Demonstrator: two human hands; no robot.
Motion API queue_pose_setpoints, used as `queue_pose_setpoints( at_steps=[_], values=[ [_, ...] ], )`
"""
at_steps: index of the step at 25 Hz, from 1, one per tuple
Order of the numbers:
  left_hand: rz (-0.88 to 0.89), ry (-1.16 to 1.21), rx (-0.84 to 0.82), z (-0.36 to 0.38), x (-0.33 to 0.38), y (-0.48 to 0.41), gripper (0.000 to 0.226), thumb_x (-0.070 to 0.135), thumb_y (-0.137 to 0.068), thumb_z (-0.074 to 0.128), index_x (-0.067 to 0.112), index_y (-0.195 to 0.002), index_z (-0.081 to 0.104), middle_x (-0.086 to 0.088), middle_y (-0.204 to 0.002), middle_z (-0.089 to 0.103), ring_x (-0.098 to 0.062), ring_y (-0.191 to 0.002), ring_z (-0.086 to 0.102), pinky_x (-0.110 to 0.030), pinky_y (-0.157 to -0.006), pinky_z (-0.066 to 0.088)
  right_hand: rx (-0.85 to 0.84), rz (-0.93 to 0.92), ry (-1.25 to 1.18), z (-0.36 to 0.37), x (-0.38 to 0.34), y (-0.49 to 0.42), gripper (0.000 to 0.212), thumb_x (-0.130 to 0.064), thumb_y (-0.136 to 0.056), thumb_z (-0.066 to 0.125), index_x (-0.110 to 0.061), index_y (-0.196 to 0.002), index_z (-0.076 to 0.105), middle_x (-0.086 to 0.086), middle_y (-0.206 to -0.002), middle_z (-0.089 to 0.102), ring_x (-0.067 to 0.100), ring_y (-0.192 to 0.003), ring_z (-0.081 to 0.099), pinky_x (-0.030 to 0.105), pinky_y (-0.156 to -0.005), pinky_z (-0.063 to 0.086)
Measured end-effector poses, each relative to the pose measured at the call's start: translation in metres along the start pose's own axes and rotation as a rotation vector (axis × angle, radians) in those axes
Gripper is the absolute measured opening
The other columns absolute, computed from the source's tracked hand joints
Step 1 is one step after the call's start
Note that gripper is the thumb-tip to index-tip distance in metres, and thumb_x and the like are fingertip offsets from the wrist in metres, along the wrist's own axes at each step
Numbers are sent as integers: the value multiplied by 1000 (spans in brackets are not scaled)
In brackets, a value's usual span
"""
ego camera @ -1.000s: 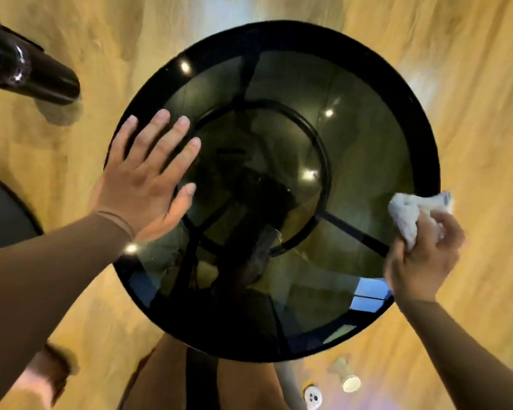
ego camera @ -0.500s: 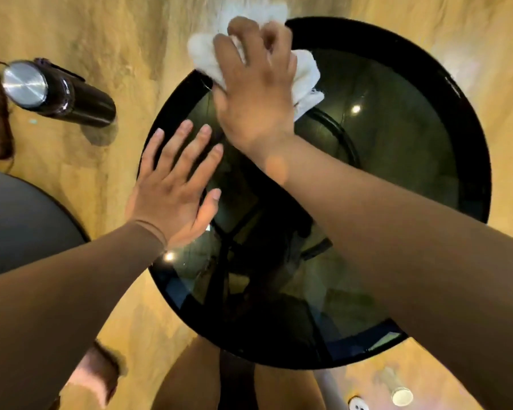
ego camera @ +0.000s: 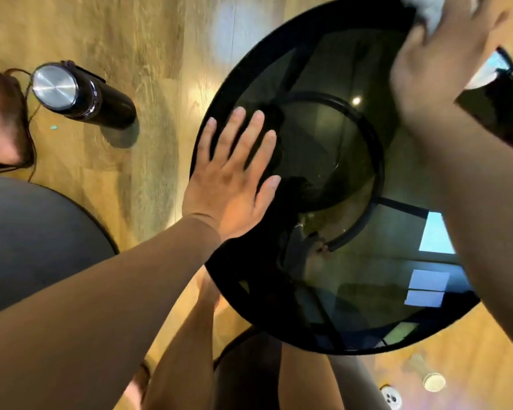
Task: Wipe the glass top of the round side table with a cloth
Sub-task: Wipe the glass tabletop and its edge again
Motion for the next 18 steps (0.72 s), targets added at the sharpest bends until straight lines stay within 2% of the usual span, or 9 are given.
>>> queue_pose_setpoints(
  at_steps=[2, 4, 6, 8, 11, 13, 15, 16, 18],
  values=[
    [-40, 270, 117, -14, -2, 0, 51, 34, -98, 37, 9, -142, 40, -14, -153, 35, -30, -144, 27, -51, -118, 20, 38, -161, 59, -20, -79, 53, 53, -38, -80, 33, -22, -126, 54, 10, -135, 51, 32, -121, 46, 37, -96, 30],
    [-223, 755, 360, -38, -38, 0, 41, 20, -98, 42, -1, -133, 45, -18, -137, 48, -30, -128, 47, -41, -108, 38, -4, -298, -94, -25, -127, 100, 48, -32, -76, 45, -21, -120, 62, 8, -125, 59, 33, -111, 52, 39, -86, 38],
    [-350, 925, 478, -51, -79, -2, 36, 18, -98, 39, -4, -125, 49, -16, -123, 57, -25, -113, 56, -39, -97, 46, -70, -470, -268, -31, -143, 159, 43, -27, -74, 59, -18, -115, 68, 7, -119, 63, 35, -108, 54, 40, -84, 42],
    [-294, 804, 289, -52, -92, -5, 42, 25, -99, 36, 0, -132, 46, -12, -131, 56, -21, -121, 53, -42, -102, 43, -301, -678, -378, -44, -136, 247, 41, -30, -75, 64, -18, -115, 67, 7, -122, 62, 35, -111, 51, 46, -87, 41],
    [5, 576, -52, -24, -54, 6, 57, 33, -101, 33, 3, -149, 28, -17, -156, 27, -34, -147, 19, -47, -119, 22, -706, -905, -298, -73, -59, 373, 45, -36, -75, 65, -26, -119, 61, 4, -128, 53, 31, -114, 46, 46, -90, 42],
    [55, 463, -66, -10, -42, 18, 61, 34, -100, 34, 4, -151, 21, -20, -160, 13, -41, -148, 3, -53, -120, 12, -755, -1048, -179, -90, 11, 403, 32, -35, -82, 60, -27, -112, 63, 3, -124, 51, 29, -108, 48, 46, -81, 46],
    [17, 417, 2, -3, -45, 21, 62, 34, -99, 37, 5, -152, 21, -22, -160, 13, -42, -148, 4, -56, -118, 14, -733, -1198, -98, -96, 39, 399, 20, -30, -88, 58, -29, -107, 61, 3, -115, 57, 26, -99, 50, 39, -76, 44],
    [19, 413, 42, -4, -45, 20, 61, 34, -99, 38, 4, -151, 22, -24, -159, 16, -43, -147, 7, -56, -117, 17, -772, -1173, -87, -90, 29, 389, 15, -29, -91, 57, -28, -105, 62, 3, -108, 62, 23, -95, 51, 36, -76, 41],
    [59, 432, 116, -5, -42, 18, 60, 31, -99, 39, -2, -148, 27, -29, -155, 22, -48, -145, 14, -54, -117, 21, -718, -876, -239, -69, -17, 354, 21, -35, -96, 48, -24, -98, 65, 3, -94, 68, 16, -90, 50, 32, -76, 42]
  ],
)
Point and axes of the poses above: each hand's wrist, its own y-axis away from the middle knuckle, its own z-axis out of the palm, x = y × z, the point moved 7 cm from there along -y, towards the middle knuckle
